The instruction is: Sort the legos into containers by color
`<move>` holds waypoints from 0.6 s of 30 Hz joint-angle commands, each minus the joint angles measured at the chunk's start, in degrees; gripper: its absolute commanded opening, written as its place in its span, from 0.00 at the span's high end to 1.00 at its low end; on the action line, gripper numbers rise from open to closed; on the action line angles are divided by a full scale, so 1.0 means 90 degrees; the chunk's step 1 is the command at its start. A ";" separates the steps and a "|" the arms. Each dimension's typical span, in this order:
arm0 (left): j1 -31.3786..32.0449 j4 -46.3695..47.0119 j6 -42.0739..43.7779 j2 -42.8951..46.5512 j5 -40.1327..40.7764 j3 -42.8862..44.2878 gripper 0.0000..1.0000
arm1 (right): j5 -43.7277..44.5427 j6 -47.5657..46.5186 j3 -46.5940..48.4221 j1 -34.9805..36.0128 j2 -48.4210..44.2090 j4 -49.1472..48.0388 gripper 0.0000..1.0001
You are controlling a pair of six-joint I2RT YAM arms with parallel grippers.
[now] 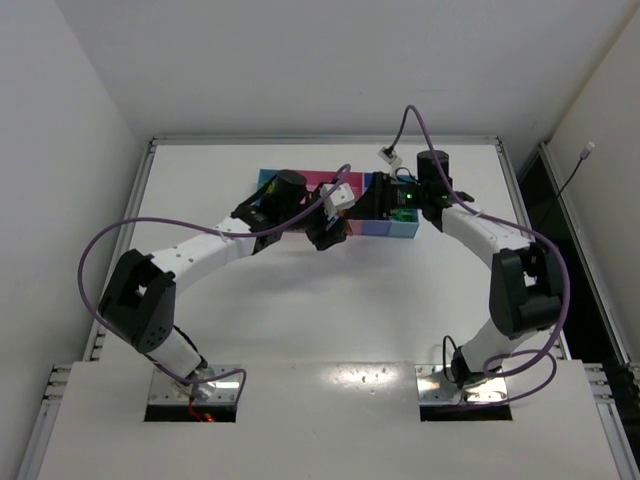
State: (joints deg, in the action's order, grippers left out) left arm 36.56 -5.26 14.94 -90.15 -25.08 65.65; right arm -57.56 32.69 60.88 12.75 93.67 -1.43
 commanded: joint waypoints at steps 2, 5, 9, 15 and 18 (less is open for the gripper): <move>0.0137 0.0379 0.0078 0.0270 0.0023 0.0333 1.00 | -0.0186 0.0069 0.0169 0.0067 0.0022 -0.0271 0.28; 0.0137 0.0379 0.0078 0.0270 0.0023 0.0333 1.00 | -0.0186 0.0069 0.0169 0.0125 0.0081 -0.0329 0.28; 0.0137 0.0379 0.0078 0.0270 0.0023 0.0391 1.00 | -0.0186 0.0127 0.0169 0.0126 0.0139 -0.0387 0.38; 0.0137 0.0438 0.0020 0.0270 0.0023 0.0449 1.00 | -0.0411 0.0468 0.0110 0.0126 0.0198 -0.0729 0.60; 0.0137 0.0438 0.0020 0.0270 0.0023 0.0450 1.00 | -0.0557 0.0615 0.0052 0.0126 0.0198 -0.0876 0.72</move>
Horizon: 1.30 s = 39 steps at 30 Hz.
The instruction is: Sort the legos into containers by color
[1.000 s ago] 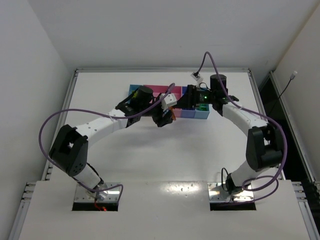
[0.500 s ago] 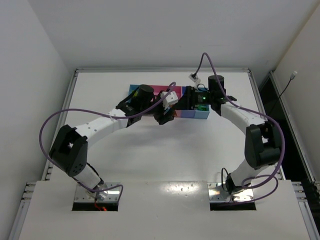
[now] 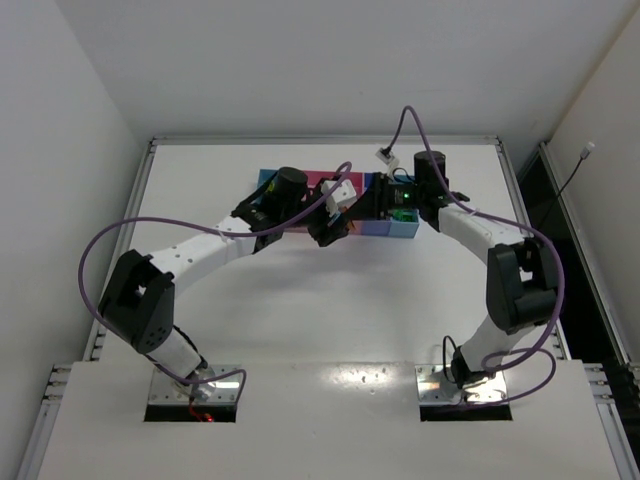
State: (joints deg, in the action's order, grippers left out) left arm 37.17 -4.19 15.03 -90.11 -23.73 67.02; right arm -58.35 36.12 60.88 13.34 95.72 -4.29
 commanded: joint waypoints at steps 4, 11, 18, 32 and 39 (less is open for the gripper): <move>0.0069 0.0377 0.0010 0.0324 -0.0060 0.0297 1.00 | -0.0665 0.0499 -0.0085 0.0060 -0.0030 -0.1026 0.98; 0.0069 0.0524 -0.0117 0.0450 0.0126 -0.0064 1.00 | -0.0665 0.0840 -0.0232 -0.0154 -0.0030 -0.1300 1.00; 0.0069 0.0524 -0.0117 0.0568 0.0195 -0.0308 1.00 | -0.0724 0.0840 -0.0096 -0.0418 -0.0089 -0.1368 1.00; -0.0203 0.0270 -0.0145 0.0696 0.0332 -0.0572 1.00 | -0.0324 -0.0281 0.0306 -0.0818 -0.0333 -0.0393 1.00; -0.0447 -0.0462 -0.0595 -0.0504 -0.0810 0.0998 1.00 | 0.1431 -0.0693 -0.0016 -0.1151 -0.0986 0.0087 1.00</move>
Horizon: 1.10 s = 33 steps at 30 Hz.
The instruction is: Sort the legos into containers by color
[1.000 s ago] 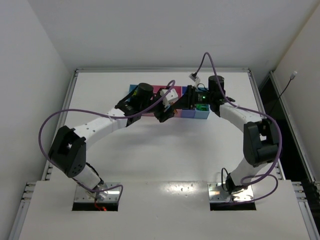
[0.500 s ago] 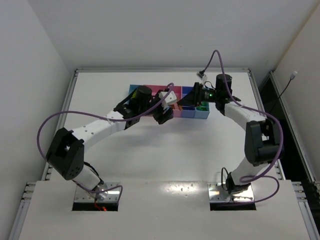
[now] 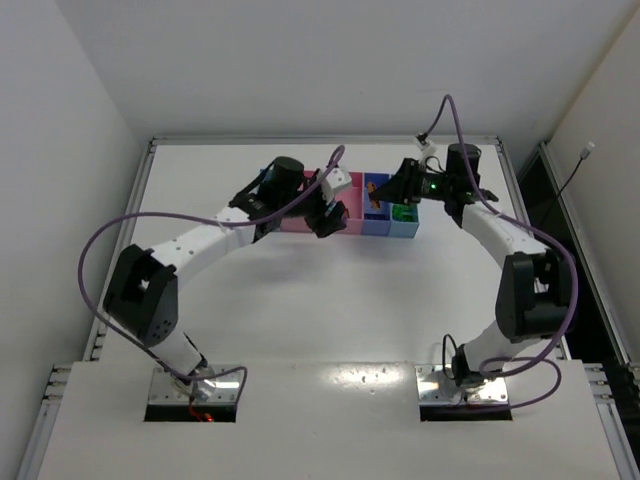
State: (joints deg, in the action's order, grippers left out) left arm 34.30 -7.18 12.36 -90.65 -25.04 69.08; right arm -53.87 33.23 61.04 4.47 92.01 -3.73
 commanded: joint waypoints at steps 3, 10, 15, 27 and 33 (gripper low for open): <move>-0.0189 -0.0285 -0.0377 -0.1108 -0.1075 0.1464 1.00 | 0.1587 -0.0372 -0.0403 -0.0350 -0.0876 0.0023 1.00; -0.0247 -0.0843 -0.0446 -0.2612 -0.1388 0.3124 1.00 | 0.2411 -0.0431 -0.0697 -0.0623 -0.1385 0.0218 1.00; -0.0247 -0.1193 -0.0212 -0.3354 -0.1056 0.3972 1.00 | 0.2246 -0.0314 -0.0766 -0.0809 -0.1453 0.0219 1.00; -0.0189 -0.1595 -0.0094 -0.4527 -0.1066 0.5429 0.90 | 0.1923 -0.0314 -0.0766 -0.0926 -0.1210 0.0160 1.00; -0.0189 -0.1722 -0.0094 -0.4879 -0.1066 0.5937 0.82 | 0.1923 -0.0256 -0.0766 -0.0926 -0.1151 0.0092 1.00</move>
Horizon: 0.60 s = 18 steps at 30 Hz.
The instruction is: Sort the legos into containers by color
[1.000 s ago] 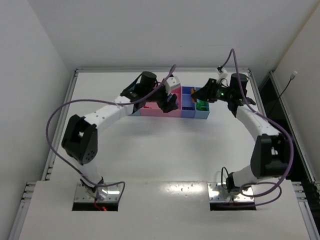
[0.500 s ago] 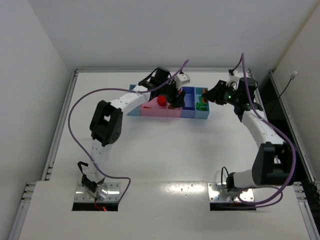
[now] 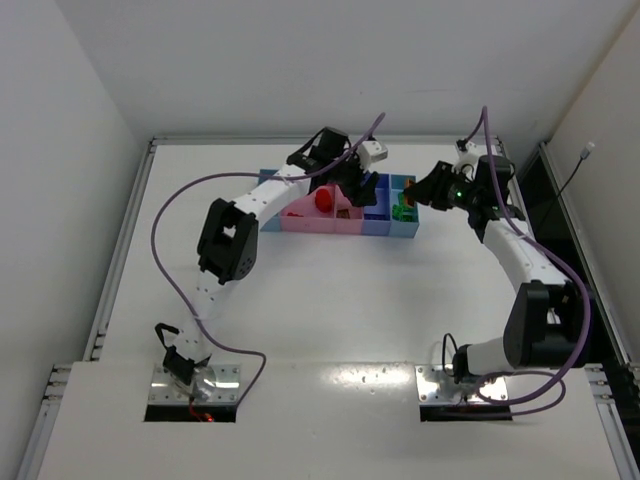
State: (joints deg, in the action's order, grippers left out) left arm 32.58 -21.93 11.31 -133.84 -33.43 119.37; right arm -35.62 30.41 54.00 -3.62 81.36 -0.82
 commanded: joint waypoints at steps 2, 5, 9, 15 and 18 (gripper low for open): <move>0.0062 -0.0082 0.0023 -0.0216 -0.0133 0.0428 0.77 | -0.0105 0.0058 0.0016 -0.0086 0.0032 -0.0231 1.00; 0.0062 -0.0082 0.0023 -0.0295 -0.0133 0.0661 0.62 | -0.0105 0.0058 0.0016 -0.0086 0.0090 -0.0231 1.00; 0.0178 -0.0082 0.0023 -0.0451 -0.0133 0.0809 0.42 | -0.0105 0.0058 0.0016 -0.0086 0.0091 -0.0231 1.00; 0.0238 -0.0082 0.0023 -0.0588 -0.0133 0.0945 0.31 | -0.0164 0.0058 0.0074 -0.0086 0.0149 -0.0231 1.00; 0.0238 -0.0082 0.0023 -0.0588 -0.0075 0.0945 0.21 | -0.0164 0.0000 0.0074 -0.0086 0.0149 -0.0173 1.00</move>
State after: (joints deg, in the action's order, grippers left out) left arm 34.15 -23.55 11.49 -138.98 -33.45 125.16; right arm -36.25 30.41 54.00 -4.05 82.56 -0.97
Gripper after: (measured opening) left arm 0.768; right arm 0.371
